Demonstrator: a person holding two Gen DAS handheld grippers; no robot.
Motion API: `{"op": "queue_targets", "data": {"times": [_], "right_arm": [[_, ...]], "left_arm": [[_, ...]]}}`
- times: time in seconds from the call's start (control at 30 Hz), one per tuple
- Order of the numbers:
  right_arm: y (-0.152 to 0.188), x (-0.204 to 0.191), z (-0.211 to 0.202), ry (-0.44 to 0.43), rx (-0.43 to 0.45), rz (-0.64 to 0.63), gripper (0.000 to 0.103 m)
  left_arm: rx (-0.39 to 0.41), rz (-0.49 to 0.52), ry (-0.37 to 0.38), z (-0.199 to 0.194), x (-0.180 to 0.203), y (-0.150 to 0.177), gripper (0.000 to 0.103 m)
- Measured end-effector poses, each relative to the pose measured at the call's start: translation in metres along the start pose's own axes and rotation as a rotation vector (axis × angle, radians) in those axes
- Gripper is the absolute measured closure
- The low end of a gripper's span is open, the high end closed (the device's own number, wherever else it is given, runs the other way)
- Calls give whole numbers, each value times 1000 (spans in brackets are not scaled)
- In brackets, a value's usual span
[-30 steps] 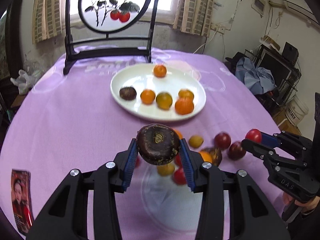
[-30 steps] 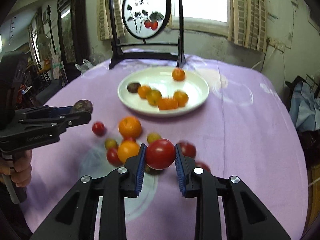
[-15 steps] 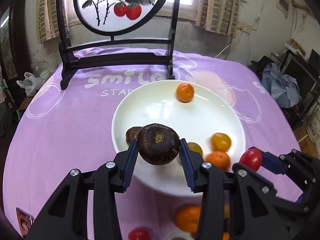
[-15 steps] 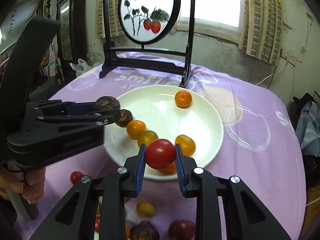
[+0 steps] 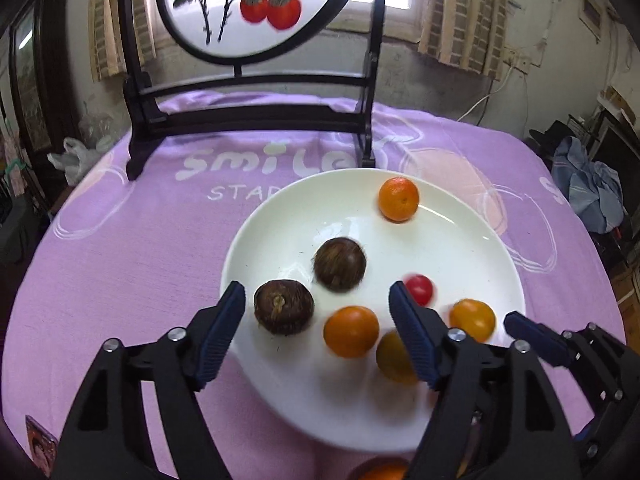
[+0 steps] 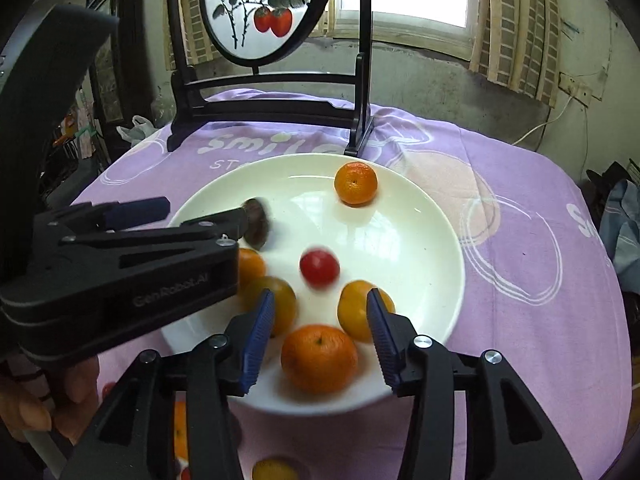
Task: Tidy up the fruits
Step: 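Carry both fruits onto the white plate and open both tools, then move both open tools back from the plate toward the fruit pile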
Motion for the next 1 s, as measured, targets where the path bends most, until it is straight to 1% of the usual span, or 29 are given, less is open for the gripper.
{"op": "queue_targets", "data": {"times": [0.1, 0.13, 0.2, 0.3, 0.37, 0.47, 0.57, 0.67, 0.8, 0.9, 1.0], "right_arm": [[11, 2, -21, -4, 15, 6, 47], [16, 2, -29, -6, 20, 8, 46], [27, 2, -44, -10, 29, 12, 43], [41, 1, -57, -12, 24, 18, 42], [55, 0, -68, -16, 20, 26, 42], [78, 2, -86, -13, 34, 55, 42], [103, 4, -100, -16, 24, 77, 42], [126, 5, -106, -10, -2, 93, 41], [150, 2, -109, 5, -33, 96, 41], [161, 2, -109, -6, -44, 122, 41], [170, 0, -108, -4, -57, 130, 41]], "left_arm": [[42, 8, 13, -25, -6, 11, 22], [45, 0, 25, -34, -9, 18, 18], [42, -14, 49, -45, -15, 29, 18], [26, -20, 81, -61, -20, 50, 18], [26, -18, 83, -72, -24, 66, 17], [27, -19, 83, -87, -31, 89, 13], [3, -26, 82, -97, -38, 111, 13], [-19, -32, 83, -106, -44, 134, 13], [-33, -35, 108, -117, -50, 159, 13], [-32, -36, 102, -121, -53, 171, 13], [-34, -13, 96, -124, -52, 180, 13]]}}
Point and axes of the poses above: each gripper's, at about its wrist camera, not at the fingertips, and z roughly the way its jaws point, x to its right, y to its underside, the point moved 3 cm from there along z, roughly the way its jaws point, and after that the axes turned 12 degrees about -y, right-handed, at the moved point
